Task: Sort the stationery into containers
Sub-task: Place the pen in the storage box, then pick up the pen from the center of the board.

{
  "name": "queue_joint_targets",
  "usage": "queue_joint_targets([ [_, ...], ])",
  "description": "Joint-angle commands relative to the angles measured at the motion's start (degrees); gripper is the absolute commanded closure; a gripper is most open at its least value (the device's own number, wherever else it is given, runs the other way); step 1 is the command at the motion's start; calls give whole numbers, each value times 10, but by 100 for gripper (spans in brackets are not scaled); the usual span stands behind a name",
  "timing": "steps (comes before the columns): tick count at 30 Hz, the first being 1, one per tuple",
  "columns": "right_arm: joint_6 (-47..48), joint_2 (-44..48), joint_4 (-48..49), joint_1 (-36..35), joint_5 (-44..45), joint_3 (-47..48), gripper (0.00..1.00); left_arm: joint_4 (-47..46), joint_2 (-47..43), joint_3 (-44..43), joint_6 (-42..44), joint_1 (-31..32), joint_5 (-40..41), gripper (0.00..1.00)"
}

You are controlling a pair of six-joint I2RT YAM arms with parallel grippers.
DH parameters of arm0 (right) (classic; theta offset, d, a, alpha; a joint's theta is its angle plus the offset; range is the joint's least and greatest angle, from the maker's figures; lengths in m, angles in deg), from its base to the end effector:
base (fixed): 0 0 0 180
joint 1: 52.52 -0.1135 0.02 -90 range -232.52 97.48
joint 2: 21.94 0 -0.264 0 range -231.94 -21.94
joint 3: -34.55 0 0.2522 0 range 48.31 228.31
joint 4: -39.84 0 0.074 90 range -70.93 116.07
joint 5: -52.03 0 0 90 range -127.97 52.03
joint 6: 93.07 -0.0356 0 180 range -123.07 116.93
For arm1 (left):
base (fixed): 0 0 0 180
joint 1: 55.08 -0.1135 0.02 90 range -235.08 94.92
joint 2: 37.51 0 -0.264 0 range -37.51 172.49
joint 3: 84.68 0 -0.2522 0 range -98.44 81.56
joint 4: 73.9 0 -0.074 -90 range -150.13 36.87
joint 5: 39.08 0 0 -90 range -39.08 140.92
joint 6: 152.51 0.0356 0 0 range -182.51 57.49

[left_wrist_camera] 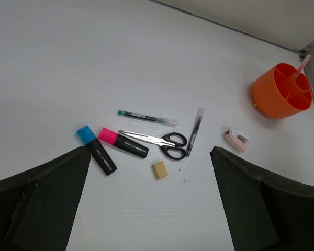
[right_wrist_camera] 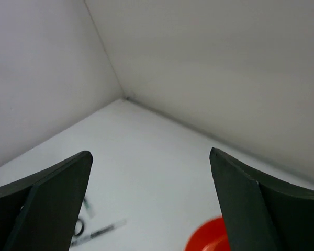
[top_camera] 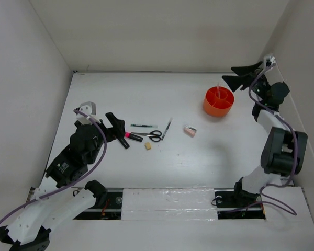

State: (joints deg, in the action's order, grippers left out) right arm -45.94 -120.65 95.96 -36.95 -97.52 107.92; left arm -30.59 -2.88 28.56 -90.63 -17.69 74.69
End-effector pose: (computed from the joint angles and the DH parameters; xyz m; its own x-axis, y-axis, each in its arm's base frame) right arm 0.3618 -0.0689 0.3136 -0.0316 0.3667 -0.9298 -0.7586 0.5969 0.2612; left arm 0.1048 -0.0620 0.3770 -0.2497 -0.3520 -0.9021 0.1404 0.9086 -0.3934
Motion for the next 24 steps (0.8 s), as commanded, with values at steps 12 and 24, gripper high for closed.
queue_joint_targets([
  [12, 193, 288, -694, -497, 758, 31, 0, 34, 16, -10, -55, -12, 112, 0],
  [24, -63, 102, -977, -673, 1037, 182, 0, 35, 16, -10, -56, -12, 101, 0],
])
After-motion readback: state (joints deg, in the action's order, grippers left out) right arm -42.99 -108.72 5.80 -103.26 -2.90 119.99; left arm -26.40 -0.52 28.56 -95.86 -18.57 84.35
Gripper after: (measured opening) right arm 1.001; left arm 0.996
